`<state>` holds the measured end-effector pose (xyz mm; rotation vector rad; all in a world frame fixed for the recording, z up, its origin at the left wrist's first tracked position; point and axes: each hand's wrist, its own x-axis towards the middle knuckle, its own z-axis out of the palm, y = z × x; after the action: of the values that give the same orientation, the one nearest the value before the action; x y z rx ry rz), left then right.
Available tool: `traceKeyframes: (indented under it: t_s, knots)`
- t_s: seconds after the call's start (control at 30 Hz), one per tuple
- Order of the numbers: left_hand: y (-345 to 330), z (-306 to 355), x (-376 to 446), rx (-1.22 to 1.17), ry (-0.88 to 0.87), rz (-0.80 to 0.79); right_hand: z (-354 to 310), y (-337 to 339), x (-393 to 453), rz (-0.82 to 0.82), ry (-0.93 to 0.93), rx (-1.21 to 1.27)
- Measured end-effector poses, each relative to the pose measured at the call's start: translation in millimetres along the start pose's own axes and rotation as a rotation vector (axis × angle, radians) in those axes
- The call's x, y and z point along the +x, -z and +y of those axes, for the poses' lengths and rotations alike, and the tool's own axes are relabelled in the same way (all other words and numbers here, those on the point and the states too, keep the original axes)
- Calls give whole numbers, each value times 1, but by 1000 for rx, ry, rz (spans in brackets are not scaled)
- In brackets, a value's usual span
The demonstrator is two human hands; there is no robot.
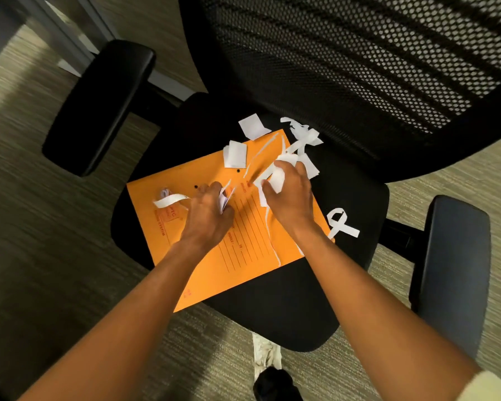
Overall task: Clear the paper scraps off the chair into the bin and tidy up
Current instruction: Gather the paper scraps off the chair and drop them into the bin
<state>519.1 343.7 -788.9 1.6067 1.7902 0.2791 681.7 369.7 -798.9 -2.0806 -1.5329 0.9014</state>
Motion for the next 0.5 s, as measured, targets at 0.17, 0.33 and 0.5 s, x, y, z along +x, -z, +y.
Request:
traceKeyframes:
  t_s: [0.17, 0.33, 0.5]
  knots:
    - [19, -18, -24, -75, -45, 72, -21, -30, 17, -37, 87, -107]
    - [36, -36, -43, -147, -22, 92, -44, -55, 40, -24, 202, -303]
    - [47, -53, -62, -187, -48, 96, -67, -72, 49, -33, 260, -460]
